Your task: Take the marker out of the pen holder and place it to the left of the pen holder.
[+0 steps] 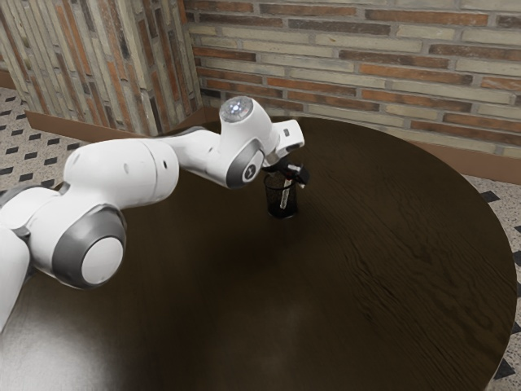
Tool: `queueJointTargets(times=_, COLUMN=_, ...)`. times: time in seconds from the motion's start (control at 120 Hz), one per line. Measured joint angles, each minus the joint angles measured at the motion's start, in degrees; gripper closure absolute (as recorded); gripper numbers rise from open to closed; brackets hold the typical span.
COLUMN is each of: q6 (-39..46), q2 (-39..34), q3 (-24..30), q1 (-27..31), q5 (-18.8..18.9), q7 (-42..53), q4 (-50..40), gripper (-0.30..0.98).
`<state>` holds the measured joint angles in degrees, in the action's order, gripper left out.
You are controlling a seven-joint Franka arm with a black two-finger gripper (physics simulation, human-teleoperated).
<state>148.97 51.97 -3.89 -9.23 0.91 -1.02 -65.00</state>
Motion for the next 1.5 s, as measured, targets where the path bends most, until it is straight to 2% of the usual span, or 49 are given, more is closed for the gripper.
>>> queueJointTargets(times=0.275, q6=0.5, q2=-0.4, q3=-0.1, q1=0.1, q5=-0.2, q7=0.4, q4=-0.2, gripper=0.53)
queueJointTargets(times=0.467, q6=0.6, q2=-0.5, q3=-0.1, q1=0.0, q5=0.3, q7=-0.2, q4=-0.2, gripper=0.71)
queueJointTargets(times=0.6, q6=0.7, q2=-3.3, q3=-0.3, q1=0.0, q5=0.6, q7=-0.9, q4=-3.1, gripper=0.75)
queueJointTargets(times=0.917, q6=0.4, q2=-17.8, q3=-1.7, q1=-0.4, q5=1.8, q7=-2.7, q4=-14.7, gripper=0.77)
queueJointTargets(times=1.125, q6=-2.4, q2=-24.0, q3=-2.6, q1=0.6, q5=4.8, q7=-3.5, q4=-17.6, gripper=0.77)
queueJointTargets(times=1.35, q6=-5.0, q2=-21.2, q3=-2.6, q1=5.7, q5=6.2, q7=-2.6, q4=-17.8, gripper=0.77)
queueJointTargets(times=1.5, q6=-5.3, q2=-13.8, q3=-2.5, q1=8.5, q5=6.3, q7=-1.3, q4=-8.7, gripper=0.77)
